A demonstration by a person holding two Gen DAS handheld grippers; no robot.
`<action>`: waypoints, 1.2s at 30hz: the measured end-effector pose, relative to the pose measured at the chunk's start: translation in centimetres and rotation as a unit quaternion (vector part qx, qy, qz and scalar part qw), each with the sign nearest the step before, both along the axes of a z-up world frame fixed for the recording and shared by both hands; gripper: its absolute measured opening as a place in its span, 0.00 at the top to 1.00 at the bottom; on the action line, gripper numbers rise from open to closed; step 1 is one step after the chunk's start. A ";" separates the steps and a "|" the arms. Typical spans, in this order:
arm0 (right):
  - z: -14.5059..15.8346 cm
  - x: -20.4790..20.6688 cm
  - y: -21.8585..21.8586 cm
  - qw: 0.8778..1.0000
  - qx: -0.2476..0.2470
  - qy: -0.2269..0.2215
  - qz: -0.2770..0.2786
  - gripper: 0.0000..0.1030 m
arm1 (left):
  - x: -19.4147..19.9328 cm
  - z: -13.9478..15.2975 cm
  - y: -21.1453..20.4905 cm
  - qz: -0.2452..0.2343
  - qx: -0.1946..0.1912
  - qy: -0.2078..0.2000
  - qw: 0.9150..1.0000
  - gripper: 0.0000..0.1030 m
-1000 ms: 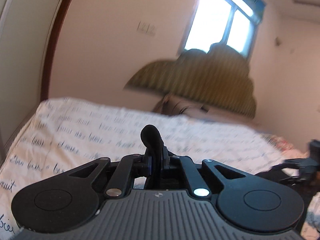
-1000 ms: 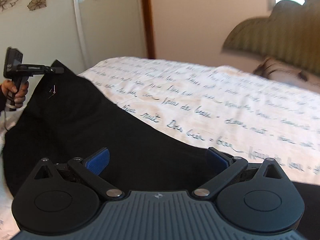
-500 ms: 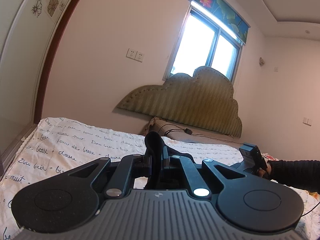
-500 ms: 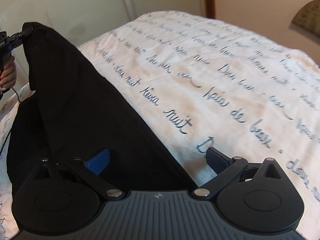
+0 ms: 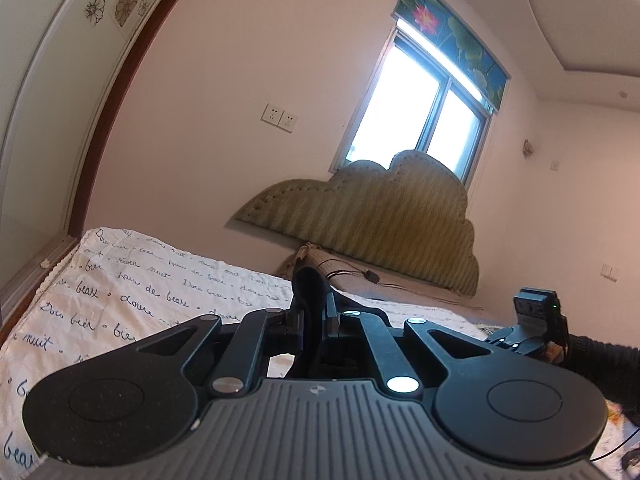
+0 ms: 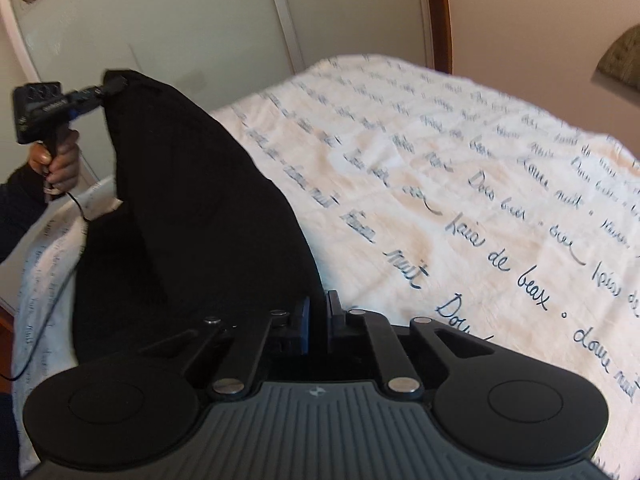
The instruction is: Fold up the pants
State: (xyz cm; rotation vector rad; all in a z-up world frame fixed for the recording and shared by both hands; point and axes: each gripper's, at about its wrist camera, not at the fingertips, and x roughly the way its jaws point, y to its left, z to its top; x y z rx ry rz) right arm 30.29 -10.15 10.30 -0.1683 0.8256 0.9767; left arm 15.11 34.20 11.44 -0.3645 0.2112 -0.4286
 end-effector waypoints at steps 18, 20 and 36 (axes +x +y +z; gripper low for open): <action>-5.8 -13.8 0.4 0.995 0.060 0.066 -0.043 0.93 | -11.4 -7.7 3.2 0.115 -0.103 0.235 0.960 0.31; -5.6 -14.0 0.2 0.995 0.064 0.061 -0.049 0.93 | -12.4 -7.7 2.8 0.115 -0.130 0.240 0.955 0.28; -4.8 -15.1 0.5 0.995 0.060 0.042 -0.068 0.93 | -10.3 -9.7 1.9 0.152 -0.278 0.322 0.892 0.28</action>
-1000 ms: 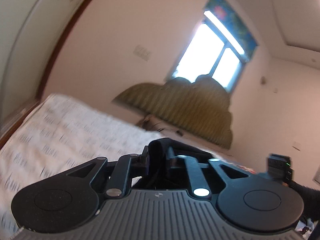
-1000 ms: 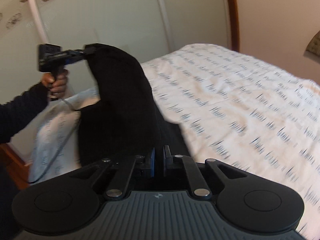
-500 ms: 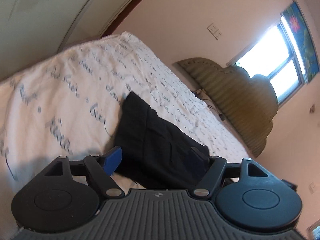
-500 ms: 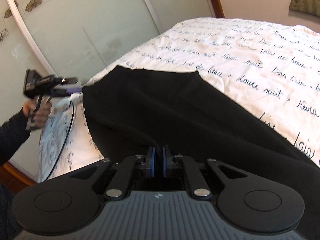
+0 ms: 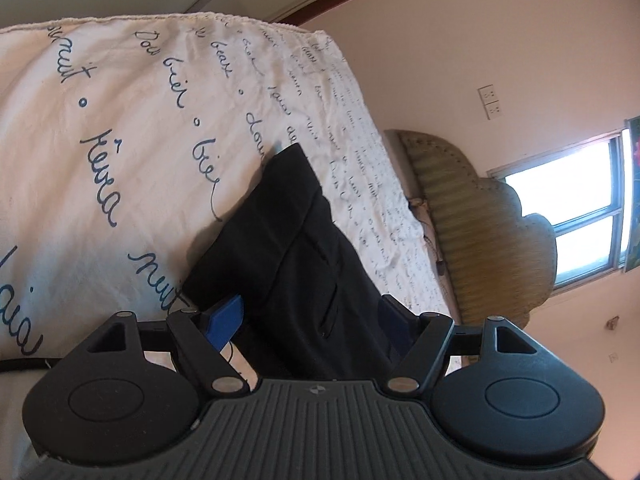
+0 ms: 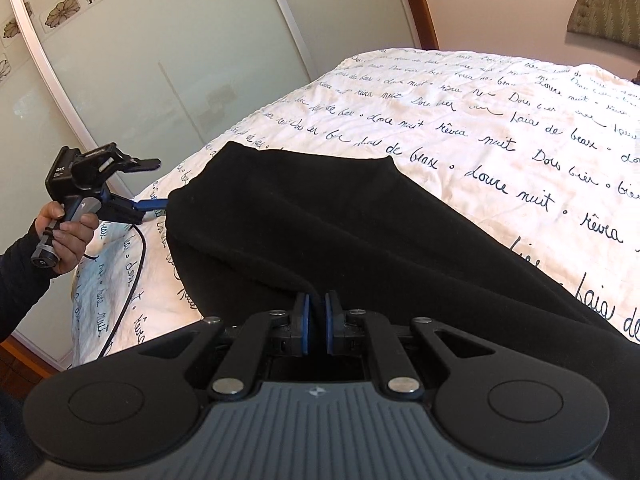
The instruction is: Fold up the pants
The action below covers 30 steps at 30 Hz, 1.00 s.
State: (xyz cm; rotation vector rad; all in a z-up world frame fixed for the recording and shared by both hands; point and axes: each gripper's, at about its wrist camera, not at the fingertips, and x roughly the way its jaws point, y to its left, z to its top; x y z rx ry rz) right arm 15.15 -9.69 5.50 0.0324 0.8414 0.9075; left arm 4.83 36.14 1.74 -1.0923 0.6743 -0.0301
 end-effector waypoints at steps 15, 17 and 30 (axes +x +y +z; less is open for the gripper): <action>0.6 0.3 -0.6 1.000 0.015 -0.005 -0.018 0.93 | 2.9 0.8 -1.4 -0.009 0.064 0.039 0.997 0.37; 0.7 0.0 -0.6 1.000 0.016 -0.007 -0.020 0.93 | 3.1 1.6 -2.0 -0.018 0.104 0.038 0.994 0.89; -1.4 -3.7 -1.0 0.999 -0.041 0.009 -0.004 0.92 | 0.7 -1.1 -1.0 -0.039 0.103 0.071 0.991 0.82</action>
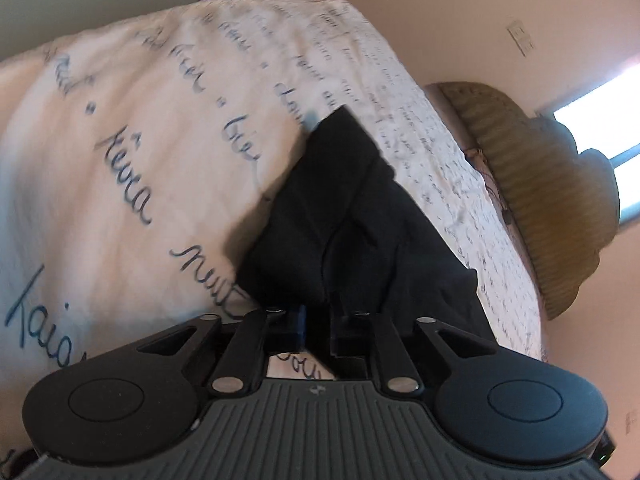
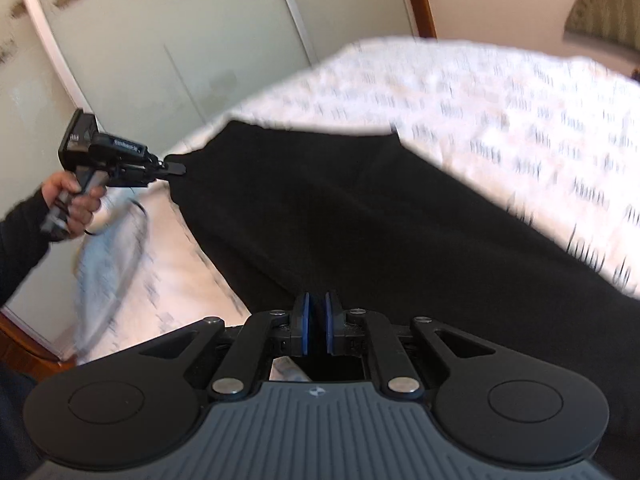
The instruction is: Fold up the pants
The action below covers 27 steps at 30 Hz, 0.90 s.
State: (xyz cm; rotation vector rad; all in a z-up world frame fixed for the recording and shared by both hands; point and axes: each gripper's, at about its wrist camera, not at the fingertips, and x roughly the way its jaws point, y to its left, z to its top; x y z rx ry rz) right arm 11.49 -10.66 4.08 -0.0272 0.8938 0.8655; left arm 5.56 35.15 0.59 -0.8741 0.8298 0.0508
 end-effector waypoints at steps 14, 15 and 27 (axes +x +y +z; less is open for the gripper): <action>2.2 -0.6 -1.5 0.998 0.062 -0.018 -0.016 0.92 | -2.3 5.4 -13.2 -0.155 -0.103 -0.095 0.978 0.26; 2.2 -0.4 -2.0 0.996 0.080 -0.006 -0.032 0.92 | -1.8 4.7 -14.9 -0.151 -0.137 -0.095 0.974 0.26; -0.7 -3.3 -12.6 0.915 0.288 0.111 -0.259 0.91 | 3.6 -3.6 -26.8 -0.038 -0.295 0.076 0.952 0.26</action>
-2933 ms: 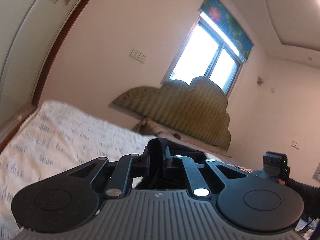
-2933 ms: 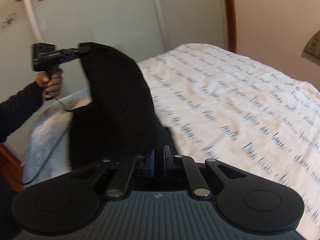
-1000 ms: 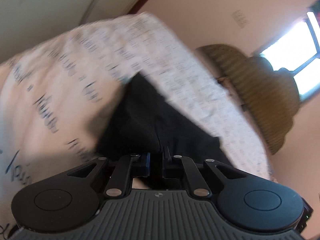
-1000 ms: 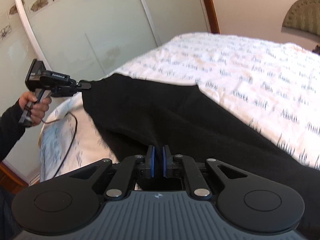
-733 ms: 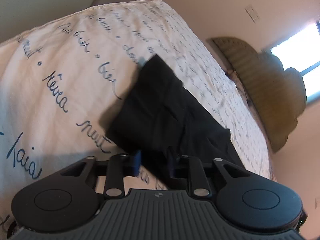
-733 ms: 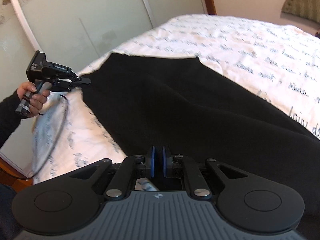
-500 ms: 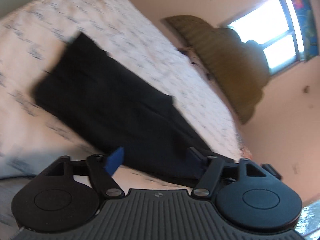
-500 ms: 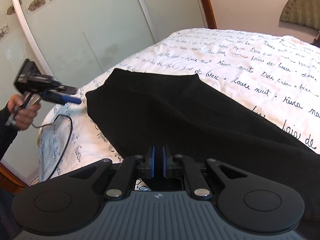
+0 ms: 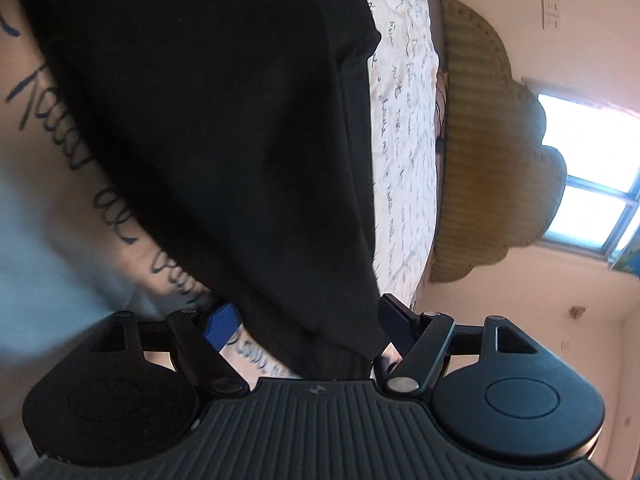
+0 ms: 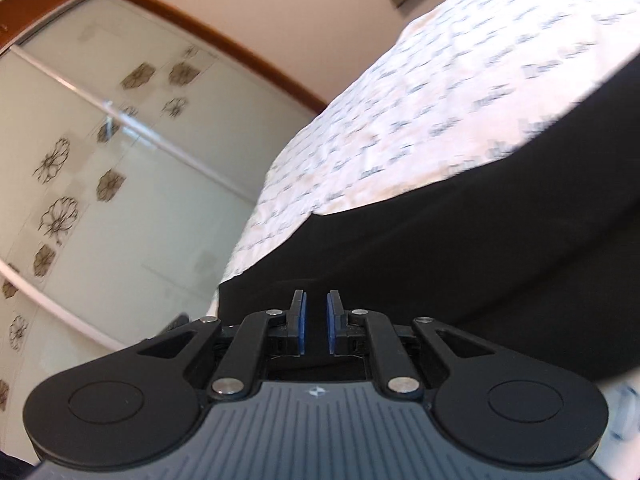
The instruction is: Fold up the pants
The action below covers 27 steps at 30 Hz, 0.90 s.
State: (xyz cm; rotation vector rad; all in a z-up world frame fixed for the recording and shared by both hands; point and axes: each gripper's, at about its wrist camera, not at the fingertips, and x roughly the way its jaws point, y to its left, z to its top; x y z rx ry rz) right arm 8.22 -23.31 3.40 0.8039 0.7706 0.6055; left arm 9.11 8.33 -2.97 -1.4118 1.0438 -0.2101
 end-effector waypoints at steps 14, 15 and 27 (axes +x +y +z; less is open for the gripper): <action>-7.8 0.1 -4.4 0.988 0.065 0.121 -0.077 0.91 | 1.8 2.2 -2.4 -0.017 0.033 0.011 0.999 0.25; -8.0 0.1 -4.6 0.987 0.076 0.121 -0.079 0.91 | 2.0 1.8 -2.2 -0.015 0.044 0.019 0.999 0.25; -8.2 0.2 -3.8 0.987 0.083 0.111 -0.084 0.91 | 1.6 1.3 -1.8 0.026 0.114 0.005 0.993 0.86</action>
